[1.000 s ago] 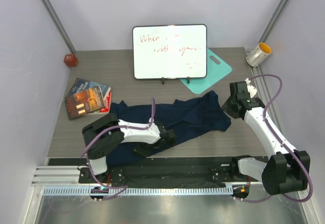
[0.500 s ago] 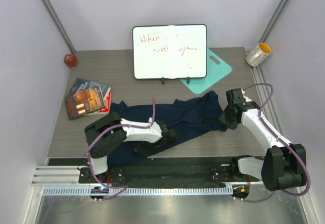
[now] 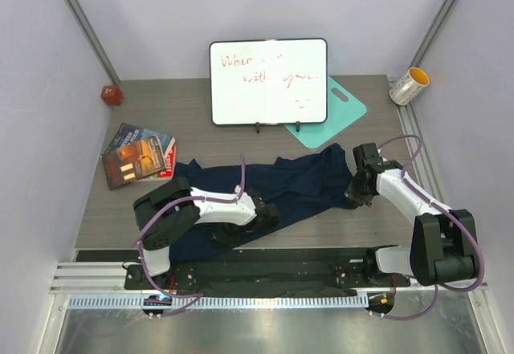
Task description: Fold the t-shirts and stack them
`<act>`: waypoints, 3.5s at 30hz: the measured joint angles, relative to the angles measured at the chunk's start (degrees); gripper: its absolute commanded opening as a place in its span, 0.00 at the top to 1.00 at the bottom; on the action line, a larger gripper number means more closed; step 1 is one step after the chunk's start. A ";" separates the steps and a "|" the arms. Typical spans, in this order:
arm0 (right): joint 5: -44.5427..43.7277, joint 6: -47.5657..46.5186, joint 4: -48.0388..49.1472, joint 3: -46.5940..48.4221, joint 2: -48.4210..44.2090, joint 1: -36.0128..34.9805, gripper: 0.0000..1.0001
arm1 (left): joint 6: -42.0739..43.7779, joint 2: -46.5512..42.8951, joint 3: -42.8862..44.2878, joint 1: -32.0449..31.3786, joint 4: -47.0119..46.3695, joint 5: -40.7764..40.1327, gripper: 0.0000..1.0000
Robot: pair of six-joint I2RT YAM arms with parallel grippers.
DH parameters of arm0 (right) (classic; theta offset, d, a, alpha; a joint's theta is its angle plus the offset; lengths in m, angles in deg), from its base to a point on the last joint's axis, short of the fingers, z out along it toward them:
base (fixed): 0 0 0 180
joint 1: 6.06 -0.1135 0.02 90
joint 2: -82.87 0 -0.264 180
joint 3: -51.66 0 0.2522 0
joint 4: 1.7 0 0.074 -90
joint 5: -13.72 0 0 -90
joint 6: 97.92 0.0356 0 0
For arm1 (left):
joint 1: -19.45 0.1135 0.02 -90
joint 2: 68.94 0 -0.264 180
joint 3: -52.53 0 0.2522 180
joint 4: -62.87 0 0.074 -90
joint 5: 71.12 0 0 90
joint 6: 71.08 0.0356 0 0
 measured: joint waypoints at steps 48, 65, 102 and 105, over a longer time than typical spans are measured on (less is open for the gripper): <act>-7.34 -7.87 1.11 28.15 25.40 -0.15 0.61 | 0.74 -0.61 -0.72 0.22 -0.94 0.94 0.87; -11.19 -7.28 1.36 20.00 8.39 0.00 0.48 | 0.44 -0.28 0.02 0.26 -0.24 0.61 0.85; -14.97 -6.60 1.44 9.79 10.51 0.00 0.49 | 6.73 8.33 23.80 2.86 -9.22 1.90 0.86; -14.10 -6.64 1.86 9.22 10.49 0.00 0.80 | 6.82 9.49 23.80 2.89 -10.58 2.38 0.87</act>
